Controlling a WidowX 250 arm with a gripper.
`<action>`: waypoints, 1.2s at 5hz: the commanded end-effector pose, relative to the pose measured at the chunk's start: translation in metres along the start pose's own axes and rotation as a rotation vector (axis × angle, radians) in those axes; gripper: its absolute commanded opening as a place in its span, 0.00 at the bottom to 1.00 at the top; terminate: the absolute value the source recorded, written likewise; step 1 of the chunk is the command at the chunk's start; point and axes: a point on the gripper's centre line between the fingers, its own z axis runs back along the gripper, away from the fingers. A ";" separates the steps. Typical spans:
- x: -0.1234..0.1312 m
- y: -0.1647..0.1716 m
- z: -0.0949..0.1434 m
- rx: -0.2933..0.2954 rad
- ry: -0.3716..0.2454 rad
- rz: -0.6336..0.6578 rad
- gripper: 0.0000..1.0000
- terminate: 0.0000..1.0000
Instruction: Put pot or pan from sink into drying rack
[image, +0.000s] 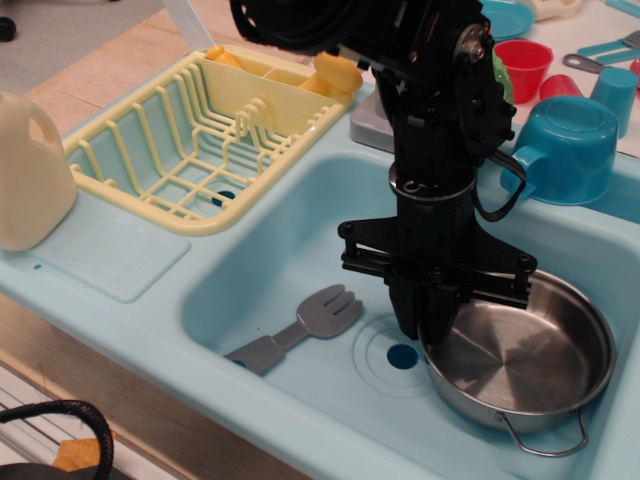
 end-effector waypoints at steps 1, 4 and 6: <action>-0.013 0.000 0.024 0.027 -0.016 0.082 0.00 0.00; -0.025 0.053 0.067 0.087 -0.126 0.278 0.00 0.00; -0.019 0.088 0.089 0.118 -0.177 0.325 0.00 0.00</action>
